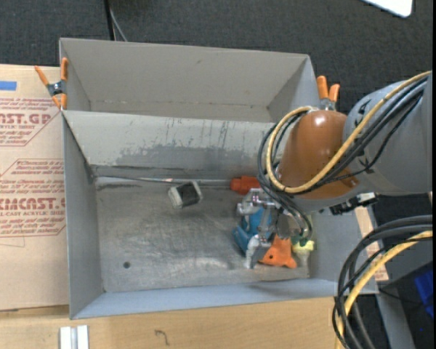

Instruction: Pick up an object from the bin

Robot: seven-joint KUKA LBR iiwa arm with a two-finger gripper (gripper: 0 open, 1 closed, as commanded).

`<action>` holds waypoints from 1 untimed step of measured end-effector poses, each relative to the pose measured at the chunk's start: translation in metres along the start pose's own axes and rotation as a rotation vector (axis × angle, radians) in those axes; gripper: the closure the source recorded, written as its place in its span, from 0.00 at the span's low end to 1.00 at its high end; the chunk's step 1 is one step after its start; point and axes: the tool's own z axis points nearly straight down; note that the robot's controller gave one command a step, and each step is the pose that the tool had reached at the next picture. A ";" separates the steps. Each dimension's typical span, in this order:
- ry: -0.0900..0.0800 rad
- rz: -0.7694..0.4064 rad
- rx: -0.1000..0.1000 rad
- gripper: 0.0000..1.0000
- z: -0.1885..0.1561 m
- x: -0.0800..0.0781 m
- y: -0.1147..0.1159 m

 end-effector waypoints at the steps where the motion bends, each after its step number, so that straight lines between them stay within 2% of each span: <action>1: 0.003 0.003 0.000 0.00 0.003 0.002 -0.001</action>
Offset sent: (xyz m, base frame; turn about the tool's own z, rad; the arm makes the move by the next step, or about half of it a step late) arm -0.0013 -0.0644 -0.0411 -0.0865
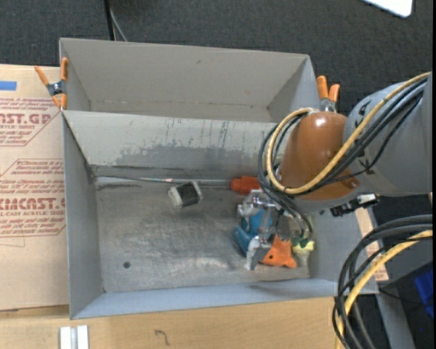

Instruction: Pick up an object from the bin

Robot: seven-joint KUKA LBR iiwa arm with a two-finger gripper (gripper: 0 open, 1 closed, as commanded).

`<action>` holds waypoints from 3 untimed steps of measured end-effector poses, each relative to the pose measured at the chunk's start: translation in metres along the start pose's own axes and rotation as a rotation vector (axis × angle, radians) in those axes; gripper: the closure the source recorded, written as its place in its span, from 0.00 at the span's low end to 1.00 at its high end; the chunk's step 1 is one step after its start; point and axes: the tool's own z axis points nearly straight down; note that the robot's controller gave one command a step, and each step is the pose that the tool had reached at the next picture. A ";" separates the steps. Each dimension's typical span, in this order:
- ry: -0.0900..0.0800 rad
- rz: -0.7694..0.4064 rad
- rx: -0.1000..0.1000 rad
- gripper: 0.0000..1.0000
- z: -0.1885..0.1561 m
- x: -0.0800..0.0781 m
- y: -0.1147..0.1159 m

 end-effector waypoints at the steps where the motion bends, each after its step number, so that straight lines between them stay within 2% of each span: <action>1: -0.037 -0.098 -0.011 1.00 0.026 -0.016 -0.052; 2: -0.037 -0.098 -0.011 1.00 0.026 -0.016 -0.052; 3: 0.005 -0.150 0.000 1.00 -0.160 -0.023 -0.043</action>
Offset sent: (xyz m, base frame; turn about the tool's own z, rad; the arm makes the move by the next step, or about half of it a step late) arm 0.0000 0.0000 0.0000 0.0000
